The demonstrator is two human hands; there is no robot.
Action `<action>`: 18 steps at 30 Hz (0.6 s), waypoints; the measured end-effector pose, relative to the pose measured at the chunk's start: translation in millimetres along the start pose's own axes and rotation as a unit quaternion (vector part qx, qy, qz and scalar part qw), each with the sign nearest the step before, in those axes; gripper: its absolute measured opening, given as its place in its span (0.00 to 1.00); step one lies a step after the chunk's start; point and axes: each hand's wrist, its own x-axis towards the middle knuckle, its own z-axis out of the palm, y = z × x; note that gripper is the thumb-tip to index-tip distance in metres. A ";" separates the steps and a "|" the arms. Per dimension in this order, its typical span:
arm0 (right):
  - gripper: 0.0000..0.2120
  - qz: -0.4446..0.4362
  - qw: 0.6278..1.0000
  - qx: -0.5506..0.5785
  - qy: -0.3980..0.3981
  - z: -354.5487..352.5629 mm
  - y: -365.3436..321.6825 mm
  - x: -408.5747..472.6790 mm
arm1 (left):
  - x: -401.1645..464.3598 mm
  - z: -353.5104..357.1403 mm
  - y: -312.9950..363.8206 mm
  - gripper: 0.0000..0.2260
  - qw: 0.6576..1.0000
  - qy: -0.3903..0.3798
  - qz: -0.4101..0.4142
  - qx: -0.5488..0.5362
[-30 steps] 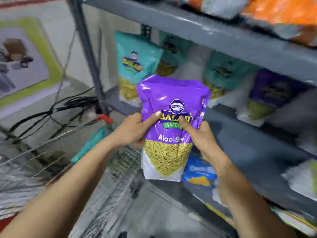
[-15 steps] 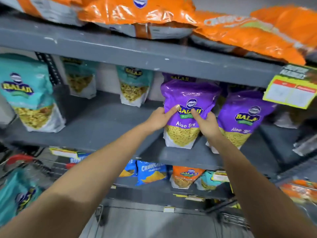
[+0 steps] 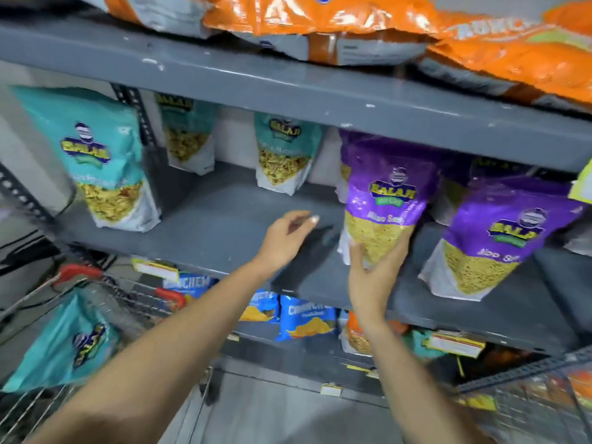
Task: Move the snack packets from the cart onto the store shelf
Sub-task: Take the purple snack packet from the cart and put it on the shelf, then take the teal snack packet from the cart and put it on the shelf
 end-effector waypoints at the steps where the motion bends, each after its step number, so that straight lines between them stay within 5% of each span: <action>1: 0.40 -0.012 1.000 0.009 -0.017 15.1 -2.0 -18.4 | -13.6 -20.3 -14.7 0.13 1.000 0.021 -0.001 0.011; 8: 0.15 -0.062 0.954 0.023 -0.293 132.7 -22.3 -129.4 | -143.0 -195.8 -135.2 0.06 0.970 0.167 -0.092 0.147; 12: 0.05 -0.050 0.816 -0.032 -0.575 209.7 -26.9 -204.6 | -223.6 -279.0 -200.8 0.11 0.937 0.226 -0.218 0.151; 14: 0.08 -0.070 0.748 -0.080 -0.655 250.7 -21.6 -245.6 | -253.3 -299.4 -228.7 0.11 0.914 0.220 -0.315 0.134; 16: 0.13 -0.055 0.694 -0.127 -0.707 289.5 -11.3 -278.0 | -276.2 -308.2 -252.0 0.09 0.881 0.144 -0.413 0.183; 18: 0.20 -0.024 0.642 -0.152 -0.751 325.5 1.9 -296.8 | -288.7 -310.5 -277.2 0.23 0.828 0.077 -0.475 0.287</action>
